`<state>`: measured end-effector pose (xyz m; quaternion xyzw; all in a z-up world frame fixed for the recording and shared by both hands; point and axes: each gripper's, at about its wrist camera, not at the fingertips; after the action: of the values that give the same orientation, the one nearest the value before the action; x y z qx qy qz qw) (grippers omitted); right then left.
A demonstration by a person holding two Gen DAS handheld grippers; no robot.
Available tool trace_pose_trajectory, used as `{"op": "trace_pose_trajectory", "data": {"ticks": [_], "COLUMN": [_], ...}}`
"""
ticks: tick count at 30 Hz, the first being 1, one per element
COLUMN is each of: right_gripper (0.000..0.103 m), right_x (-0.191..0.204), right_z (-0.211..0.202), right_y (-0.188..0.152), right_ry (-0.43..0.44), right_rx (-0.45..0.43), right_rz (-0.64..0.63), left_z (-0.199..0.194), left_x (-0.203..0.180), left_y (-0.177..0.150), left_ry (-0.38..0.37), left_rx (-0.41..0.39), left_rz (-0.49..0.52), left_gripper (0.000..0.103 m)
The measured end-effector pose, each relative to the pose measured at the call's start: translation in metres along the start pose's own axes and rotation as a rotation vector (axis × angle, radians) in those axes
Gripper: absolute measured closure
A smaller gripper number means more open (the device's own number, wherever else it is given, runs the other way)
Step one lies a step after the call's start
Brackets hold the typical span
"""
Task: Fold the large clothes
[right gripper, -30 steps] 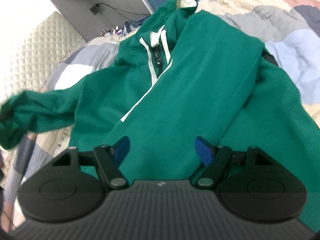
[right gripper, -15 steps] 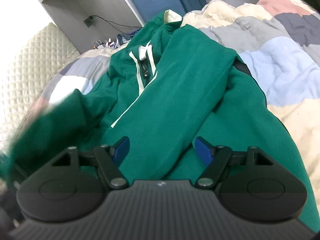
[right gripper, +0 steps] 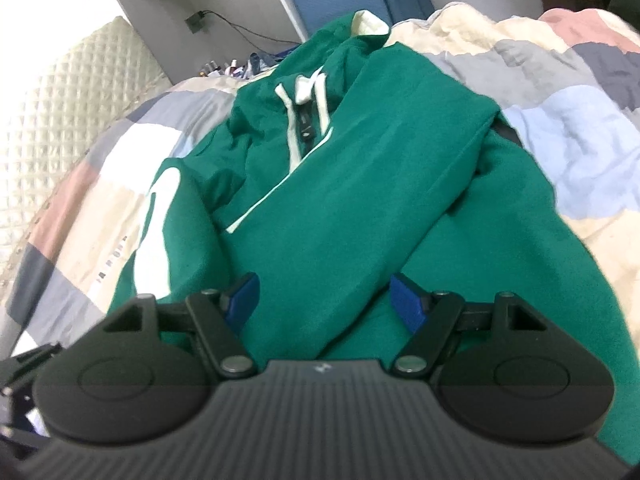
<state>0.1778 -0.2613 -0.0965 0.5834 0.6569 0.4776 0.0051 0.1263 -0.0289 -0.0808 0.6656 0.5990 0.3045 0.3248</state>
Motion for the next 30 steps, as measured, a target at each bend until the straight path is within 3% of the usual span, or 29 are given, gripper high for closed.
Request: {"op": "trace_pose_trajectory", "data": {"ticks": [4, 11, 13, 16, 20, 23, 27, 30], "right_gripper": [0.029, 0.028, 0.029, 0.038, 0.039, 0.039, 0.039, 0.039], "right_x": [0.009, 0.033, 0.043, 0.054, 0.055, 0.047, 0.049, 0.059], "right_z": [-0.002, 0.004, 0.012, 0.024, 0.034, 0.03, 0.02, 0.023], "right_y": [-0.001, -0.007, -0.012, -0.02, -0.036, -0.045, -0.049, -0.052], "right_ry": [0.084, 0.291, 0.31, 0.293, 0.264, 0.285, 0.336, 0.387], "right_rx": [-0.005, 0.049, 0.092, 0.157, 0.261, 0.296, 0.311, 0.347], "right_rz": [0.025, 0.02, 0.004, -0.034, -0.056, -0.013, -0.012, -0.058], "left_z": [-0.005, 0.011, 0.029, 0.057, 0.095, 0.121, 0.146, 0.157], "left_x": [0.034, 0.094, 0.108, 0.127, 0.153, 0.169, 0.178, 0.182], "left_y": [0.005, -0.004, -0.005, -0.002, 0.002, 0.003, 0.009, 0.01], "left_ry": [-0.004, 0.045, 0.048, 0.035, 0.011, -0.043, -0.05, -0.065], "left_rx": [-0.055, -0.033, -0.013, 0.011, 0.051, 0.082, 0.102, 0.1], "left_rz": [-0.11, -0.319, -0.374, -0.444, -0.536, -0.619, -0.665, -0.685], "left_gripper": [0.035, 0.035, 0.035, 0.035, 0.036, 0.036, 0.037, 0.059]}}
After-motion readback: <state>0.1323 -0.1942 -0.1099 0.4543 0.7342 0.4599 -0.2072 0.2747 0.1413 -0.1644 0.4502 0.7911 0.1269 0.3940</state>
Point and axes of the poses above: each gripper's, at about its wrist camera, not at the fingertips, and z roughly the way its jaws point, x to its left, y to its top, and after that the axes turned 13 degrees about y, right-handed
